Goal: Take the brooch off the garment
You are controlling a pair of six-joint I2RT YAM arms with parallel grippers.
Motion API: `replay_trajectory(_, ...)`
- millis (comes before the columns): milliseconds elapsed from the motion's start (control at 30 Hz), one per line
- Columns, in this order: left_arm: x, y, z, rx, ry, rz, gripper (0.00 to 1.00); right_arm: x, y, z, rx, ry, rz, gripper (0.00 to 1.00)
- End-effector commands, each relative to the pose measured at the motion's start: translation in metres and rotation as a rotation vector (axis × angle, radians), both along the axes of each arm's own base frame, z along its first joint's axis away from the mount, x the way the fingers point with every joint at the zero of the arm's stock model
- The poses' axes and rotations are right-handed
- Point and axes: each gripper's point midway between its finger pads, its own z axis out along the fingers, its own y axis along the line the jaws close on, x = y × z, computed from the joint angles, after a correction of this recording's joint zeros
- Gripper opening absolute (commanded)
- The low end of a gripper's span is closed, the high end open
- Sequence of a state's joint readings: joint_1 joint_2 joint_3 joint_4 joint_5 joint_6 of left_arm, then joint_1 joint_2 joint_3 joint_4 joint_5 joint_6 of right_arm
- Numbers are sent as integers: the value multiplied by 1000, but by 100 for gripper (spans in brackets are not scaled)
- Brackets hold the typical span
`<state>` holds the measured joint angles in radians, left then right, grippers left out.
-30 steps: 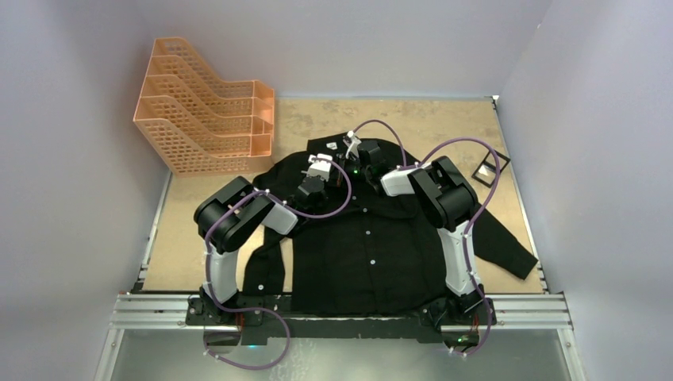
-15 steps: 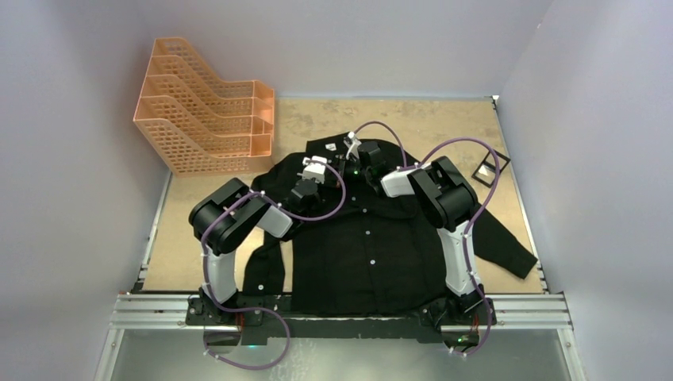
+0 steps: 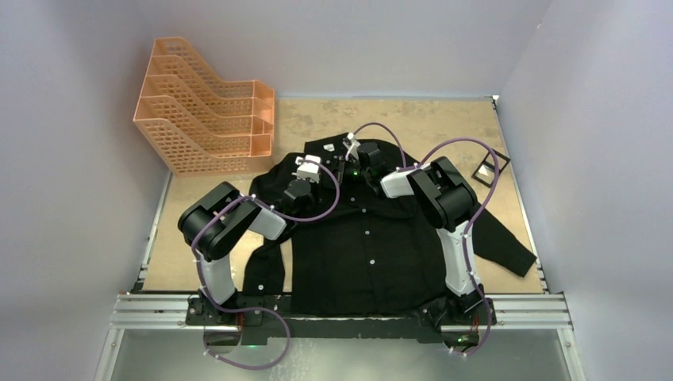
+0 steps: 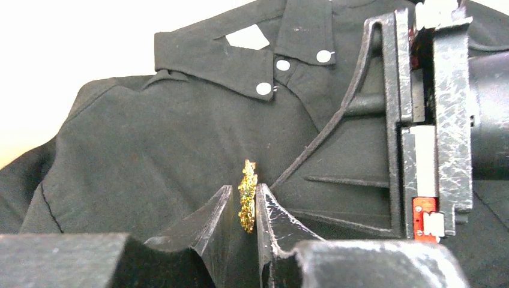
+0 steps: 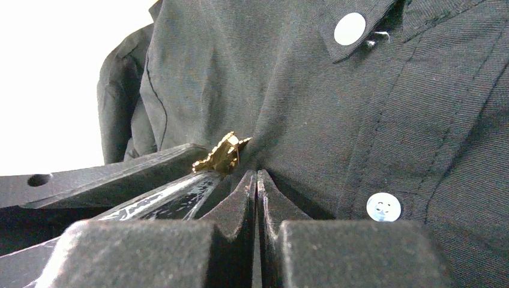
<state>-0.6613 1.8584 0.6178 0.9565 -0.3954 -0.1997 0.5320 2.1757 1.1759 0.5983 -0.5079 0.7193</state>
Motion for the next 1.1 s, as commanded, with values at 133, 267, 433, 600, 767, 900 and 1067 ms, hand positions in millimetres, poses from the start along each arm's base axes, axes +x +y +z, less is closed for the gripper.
replay_trajectory(133, 4, 0, 26, -57, -52, 10, 21, 4, 2, 14, 17, -53, 7, 5)
replay_trajectory(267, 3, 1, 23, -46, -39, 11, 21, 5, 3, 16, 23, -63, 8, 5)
replay_trajectory(433, 3, 0, 21, -33, -29, 5, 21, 5, 4, 20, 28, -73, 9, 5)
replay_trajectory(600, 2, 0, 17, -19, -18, -1, 14, 4, 6, 23, 44, -77, 22, 5)
replay_trajectory(767, 2, 0, 19, -12, -22, -7, 4, 1, 8, 31, 79, -87, 38, 5)
replay_trajectory(900, 2, 0, 20, -3, -27, -11, 0, 0, 8, 36, 110, -90, 45, 5)
replay_trajectory(1067, 1, 0, 19, 7, -26, -20, 0, -1, 5, 38, 164, -83, 59, 4)
